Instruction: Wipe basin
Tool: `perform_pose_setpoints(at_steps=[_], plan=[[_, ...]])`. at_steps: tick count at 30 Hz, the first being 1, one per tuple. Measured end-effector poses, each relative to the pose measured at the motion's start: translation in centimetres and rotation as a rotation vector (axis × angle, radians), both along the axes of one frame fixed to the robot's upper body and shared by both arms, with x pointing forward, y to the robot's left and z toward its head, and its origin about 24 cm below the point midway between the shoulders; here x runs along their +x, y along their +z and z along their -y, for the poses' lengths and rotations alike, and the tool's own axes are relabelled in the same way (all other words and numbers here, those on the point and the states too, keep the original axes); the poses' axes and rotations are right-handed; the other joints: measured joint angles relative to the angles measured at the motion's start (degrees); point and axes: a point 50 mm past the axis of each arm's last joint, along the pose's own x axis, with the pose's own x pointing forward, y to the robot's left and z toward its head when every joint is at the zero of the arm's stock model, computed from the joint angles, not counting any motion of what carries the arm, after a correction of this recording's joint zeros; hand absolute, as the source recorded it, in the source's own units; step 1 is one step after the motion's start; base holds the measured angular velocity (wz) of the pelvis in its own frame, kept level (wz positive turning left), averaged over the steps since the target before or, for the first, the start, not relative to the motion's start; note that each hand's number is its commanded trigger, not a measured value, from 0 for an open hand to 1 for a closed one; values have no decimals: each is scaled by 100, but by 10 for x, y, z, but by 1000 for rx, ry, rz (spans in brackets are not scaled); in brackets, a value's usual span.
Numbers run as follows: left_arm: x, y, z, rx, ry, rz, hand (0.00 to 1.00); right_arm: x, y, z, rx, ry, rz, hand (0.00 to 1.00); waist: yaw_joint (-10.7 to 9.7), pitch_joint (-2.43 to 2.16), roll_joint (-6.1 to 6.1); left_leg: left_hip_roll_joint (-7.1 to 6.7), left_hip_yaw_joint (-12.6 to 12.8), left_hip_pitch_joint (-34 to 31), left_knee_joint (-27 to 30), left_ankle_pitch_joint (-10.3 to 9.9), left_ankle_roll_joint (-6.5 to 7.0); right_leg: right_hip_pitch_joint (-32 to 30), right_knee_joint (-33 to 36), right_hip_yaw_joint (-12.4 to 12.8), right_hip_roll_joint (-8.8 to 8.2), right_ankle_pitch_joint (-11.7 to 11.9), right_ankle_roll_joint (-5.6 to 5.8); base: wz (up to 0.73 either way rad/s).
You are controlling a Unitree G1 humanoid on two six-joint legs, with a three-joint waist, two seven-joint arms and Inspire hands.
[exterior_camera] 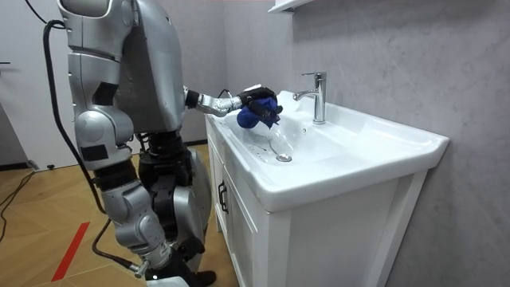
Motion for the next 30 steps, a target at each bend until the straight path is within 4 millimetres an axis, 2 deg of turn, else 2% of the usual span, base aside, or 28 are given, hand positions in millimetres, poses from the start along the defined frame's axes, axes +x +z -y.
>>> perform_pose_setpoints(at_steps=[8,12,17,24,30], plan=[[-10,-14,-1,64,-27,-93,100,-4,-1,0,5,-18,-12,0,8,-10,-23,15,123,92,-47,-4,-3,0,-1,204,14,2,-2,-8],[-10,-15,1,121,-53,-108,100,-5,-1,0,10,-23,-11,0,6,-23,-24,17,126,118,-83,-5,-5,-4,-3,233,22,3,-4,-1],[-12,-19,0,158,-65,-150,100,-5,0,1,17,-28,-15,0,-4,-65,-21,17,131,135,-72,-5,-6,13,-1,288,28,4,-4,0],[-11,-31,-10,190,-61,-255,100,-5,0,1,11,-40,-15,0,-22,-57,-11,25,135,203,-69,-15,-18,90,-1,330,36,3,-5,-1],[-14,-44,-18,196,-41,-343,100,-8,-1,2,10,-50,-47,0,-149,-61,12,28,165,209,-67,-24,-17,94,1,378,40,5,-6,-3]])
